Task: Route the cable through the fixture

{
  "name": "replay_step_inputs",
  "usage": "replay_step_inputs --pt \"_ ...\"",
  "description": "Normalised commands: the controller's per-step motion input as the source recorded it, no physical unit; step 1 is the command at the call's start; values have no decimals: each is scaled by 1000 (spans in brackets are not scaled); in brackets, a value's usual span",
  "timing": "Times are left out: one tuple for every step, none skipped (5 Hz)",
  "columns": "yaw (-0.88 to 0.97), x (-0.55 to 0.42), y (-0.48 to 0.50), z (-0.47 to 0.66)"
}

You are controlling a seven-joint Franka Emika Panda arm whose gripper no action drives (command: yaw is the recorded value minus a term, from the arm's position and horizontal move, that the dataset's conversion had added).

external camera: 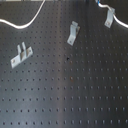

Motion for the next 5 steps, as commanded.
replay_step_inputs --pt "-69 -262 -64 207" --pt "-320 -143 109 289" --pt "-368 -138 321 274" --pt "-448 -158 373 202" --pt "-437 -55 255 14"
